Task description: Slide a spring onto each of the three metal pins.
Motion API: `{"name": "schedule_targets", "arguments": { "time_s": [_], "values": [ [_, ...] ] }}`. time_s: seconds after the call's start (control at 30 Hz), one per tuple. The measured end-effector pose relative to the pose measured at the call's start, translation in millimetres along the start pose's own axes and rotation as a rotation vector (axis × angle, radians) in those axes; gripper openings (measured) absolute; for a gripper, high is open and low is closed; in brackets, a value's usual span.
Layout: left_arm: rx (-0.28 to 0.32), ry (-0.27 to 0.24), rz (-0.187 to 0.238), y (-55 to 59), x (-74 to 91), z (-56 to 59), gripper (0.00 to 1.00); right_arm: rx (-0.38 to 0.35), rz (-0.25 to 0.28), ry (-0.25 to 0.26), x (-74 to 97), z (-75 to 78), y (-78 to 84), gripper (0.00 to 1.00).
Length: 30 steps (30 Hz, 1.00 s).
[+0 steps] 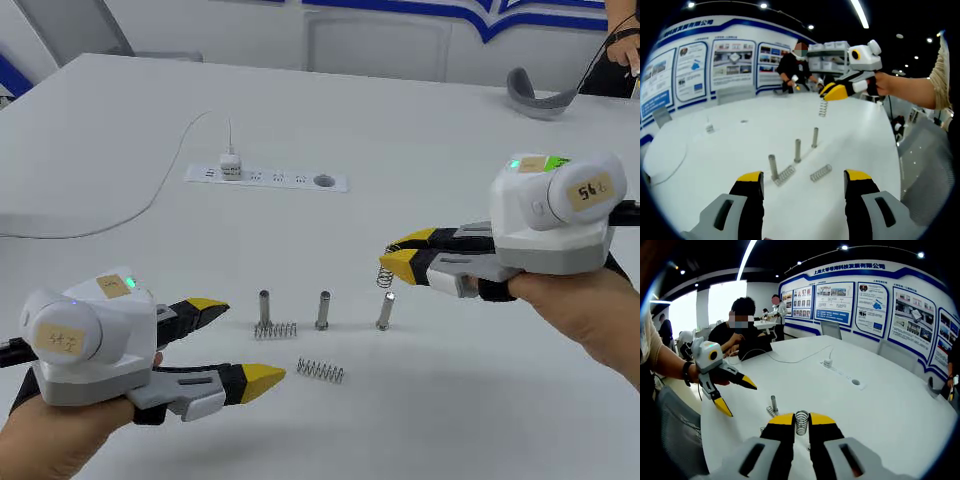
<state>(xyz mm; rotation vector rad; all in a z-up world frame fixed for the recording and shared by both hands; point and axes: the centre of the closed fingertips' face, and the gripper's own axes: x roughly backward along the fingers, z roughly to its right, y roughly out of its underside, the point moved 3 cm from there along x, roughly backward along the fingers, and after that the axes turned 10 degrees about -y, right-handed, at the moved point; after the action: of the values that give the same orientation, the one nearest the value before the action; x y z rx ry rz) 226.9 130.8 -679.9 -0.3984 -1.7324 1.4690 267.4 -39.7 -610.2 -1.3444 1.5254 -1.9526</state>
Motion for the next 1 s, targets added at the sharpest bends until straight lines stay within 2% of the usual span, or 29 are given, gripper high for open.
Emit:
{"name": "schedule_targets", "arguments": {
  "time_s": [0.5,1.0],
  "values": [
    [0.007,-0.016,-0.005,1.6,-0.3,-3.3,0.73,-0.041,-0.027,0.044,-10.7,20.1,22.6,0.12],
    [0.008,-0.016,-0.012,3.0,-2.2,-4.5,0.73,-0.064,-0.038,0.056,-15.6,23.8,35.2,0.12]
  ]
}}
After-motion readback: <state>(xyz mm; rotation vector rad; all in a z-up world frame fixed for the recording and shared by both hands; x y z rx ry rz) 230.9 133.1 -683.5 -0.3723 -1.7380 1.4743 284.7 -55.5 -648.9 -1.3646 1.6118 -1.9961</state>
